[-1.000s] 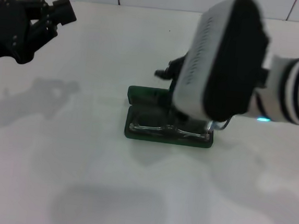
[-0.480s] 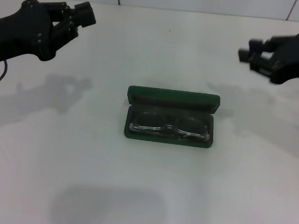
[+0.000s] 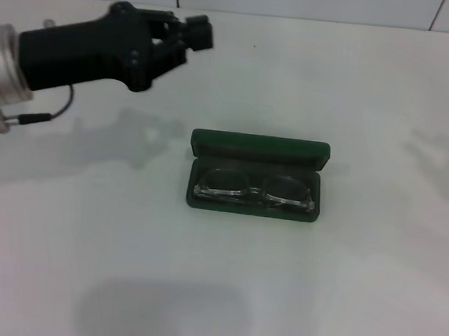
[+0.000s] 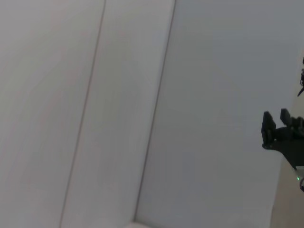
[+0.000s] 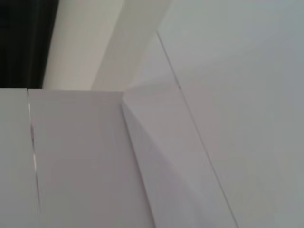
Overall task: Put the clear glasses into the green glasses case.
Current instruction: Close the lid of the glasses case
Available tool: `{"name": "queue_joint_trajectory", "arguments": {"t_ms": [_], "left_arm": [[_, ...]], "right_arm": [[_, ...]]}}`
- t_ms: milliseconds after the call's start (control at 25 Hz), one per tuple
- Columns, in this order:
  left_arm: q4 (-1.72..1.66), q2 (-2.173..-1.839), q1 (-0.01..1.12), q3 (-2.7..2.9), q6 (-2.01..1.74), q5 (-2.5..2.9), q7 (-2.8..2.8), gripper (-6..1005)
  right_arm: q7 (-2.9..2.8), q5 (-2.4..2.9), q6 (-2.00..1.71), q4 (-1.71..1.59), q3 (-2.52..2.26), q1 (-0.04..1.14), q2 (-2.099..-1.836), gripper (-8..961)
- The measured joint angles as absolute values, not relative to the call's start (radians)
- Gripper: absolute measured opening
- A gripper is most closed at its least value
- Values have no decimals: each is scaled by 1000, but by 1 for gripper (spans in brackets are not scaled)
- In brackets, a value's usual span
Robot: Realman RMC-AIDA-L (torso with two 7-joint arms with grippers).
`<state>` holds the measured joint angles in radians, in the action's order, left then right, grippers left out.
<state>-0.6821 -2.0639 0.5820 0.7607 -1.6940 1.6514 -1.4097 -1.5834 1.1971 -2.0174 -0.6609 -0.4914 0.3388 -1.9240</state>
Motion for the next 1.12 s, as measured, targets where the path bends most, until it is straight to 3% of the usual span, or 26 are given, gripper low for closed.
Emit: {"name": "queue_joint_trajectory", "arguments": {"t_ms": [80, 160, 640, 880, 1120], "left_arm": [[-680, -2076, 595, 761, -1678, 1684, -1416, 98], [-664, -2086, 617, 777, -1646, 1717, -1421, 98], [-487, -2095, 755, 1077, -1280, 1688, -1436, 158], [-474, -2096, 771, 1185, -1168, 1686, -1464, 247], [-474, -2095, 767, 1187, -1164, 1685, -1466, 233]], "right_arm": [[-1538, 1229, -2028, -613, -476, 329, -1921, 256], [-1509, 1244, -2024, -617, -477, 313, -1933, 256], [-1462, 1338, -1977, -615, -486, 292, -1981, 257], [-1459, 1371, -1962, -608, -491, 297, -1986, 257], [-1459, 1389, -1955, -605, -491, 298, -1987, 257]]}}
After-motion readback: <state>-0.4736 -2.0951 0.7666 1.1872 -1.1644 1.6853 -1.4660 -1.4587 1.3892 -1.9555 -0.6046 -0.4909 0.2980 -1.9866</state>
